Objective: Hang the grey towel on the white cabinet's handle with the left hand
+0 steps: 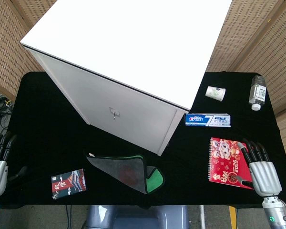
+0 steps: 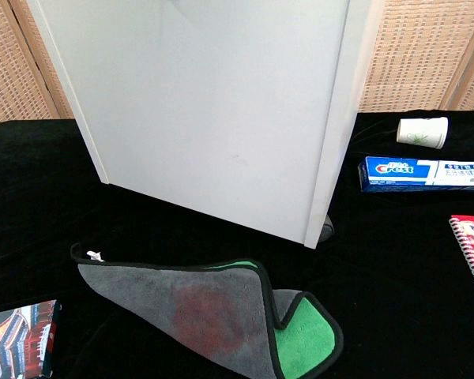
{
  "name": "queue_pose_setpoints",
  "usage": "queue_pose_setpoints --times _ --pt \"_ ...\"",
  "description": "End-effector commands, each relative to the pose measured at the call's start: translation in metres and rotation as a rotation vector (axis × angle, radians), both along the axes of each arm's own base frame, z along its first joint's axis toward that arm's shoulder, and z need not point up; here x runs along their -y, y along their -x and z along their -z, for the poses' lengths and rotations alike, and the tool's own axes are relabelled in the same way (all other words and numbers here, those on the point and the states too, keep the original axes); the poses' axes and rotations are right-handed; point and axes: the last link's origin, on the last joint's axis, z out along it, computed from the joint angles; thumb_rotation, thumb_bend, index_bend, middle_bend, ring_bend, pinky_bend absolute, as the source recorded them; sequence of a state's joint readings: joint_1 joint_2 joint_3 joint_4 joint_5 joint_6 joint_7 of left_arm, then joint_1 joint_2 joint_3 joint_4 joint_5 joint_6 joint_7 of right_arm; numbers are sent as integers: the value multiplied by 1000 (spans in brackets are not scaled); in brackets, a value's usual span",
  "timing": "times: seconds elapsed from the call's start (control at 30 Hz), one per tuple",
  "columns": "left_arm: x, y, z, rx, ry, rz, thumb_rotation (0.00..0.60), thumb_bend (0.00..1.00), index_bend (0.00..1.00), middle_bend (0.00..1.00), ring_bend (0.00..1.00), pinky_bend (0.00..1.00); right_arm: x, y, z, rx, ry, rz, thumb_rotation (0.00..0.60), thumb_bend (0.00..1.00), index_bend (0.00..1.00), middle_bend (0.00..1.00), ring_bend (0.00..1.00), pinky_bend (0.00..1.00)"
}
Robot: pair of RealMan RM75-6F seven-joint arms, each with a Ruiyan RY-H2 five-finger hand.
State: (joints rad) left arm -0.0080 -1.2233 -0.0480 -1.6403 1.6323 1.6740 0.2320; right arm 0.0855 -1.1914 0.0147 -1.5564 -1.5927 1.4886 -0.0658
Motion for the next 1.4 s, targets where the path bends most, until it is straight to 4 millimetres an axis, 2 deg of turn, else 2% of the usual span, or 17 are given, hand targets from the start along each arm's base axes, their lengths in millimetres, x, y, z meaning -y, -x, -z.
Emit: queue_pose_setpoints --times 0.03,0.83,0.87,0.9,0.93,1.0,1.07,1.2,1.37,1.4 --pt "0 0 0 -1 0 -1 600 161 0 0 0 0 0 0 0 -1 -2 2 600 130 0 0 0 0" --pt "-3 -5 10 -18 44 17 600 161 0 0 0 0 -2 2 -4 6 15 8 600 129 0 0 0 0" --pt "-3 -6 11 -22 51 18 600 161 0 19 44 39 -2 2 -4 7 16 8 600 129 0 0 0 0" --pt "-4 -8 15 -17 70 26 600 161 0 59 98 96 -2 2 -4 7 16 8 600 129 0 0 0 0" --pt "-5 -9 18 -10 91 33 600 161 0 147 202 200 -2 2 -4 6 15 9 600 129 0 0 0 0" --pt "-9 -11 28 -15 148 45 600 163 8 378 418 420 -2 2 -3 3 12 11 600 130 0 0 0 0" --pt "-14 -15 36 -16 184 58 600 164 42 529 545 534 -2 2 -3 1 10 12 600 130 0 0 0 0" --pt "-25 -25 56 -43 260 95 600 166 132 750 722 671 -2 2 -3 3 11 13 600 130 0 0 0 0" --pt "-40 -39 81 -54 366 109 600 168 217 842 797 721 -1 2 -4 8 15 14 600 130 0 0 0 0" --pt "-45 -43 91 -58 410 107 600 168 225 846 801 723 -1 3 -4 9 14 15 600 129 0 0 0 0"
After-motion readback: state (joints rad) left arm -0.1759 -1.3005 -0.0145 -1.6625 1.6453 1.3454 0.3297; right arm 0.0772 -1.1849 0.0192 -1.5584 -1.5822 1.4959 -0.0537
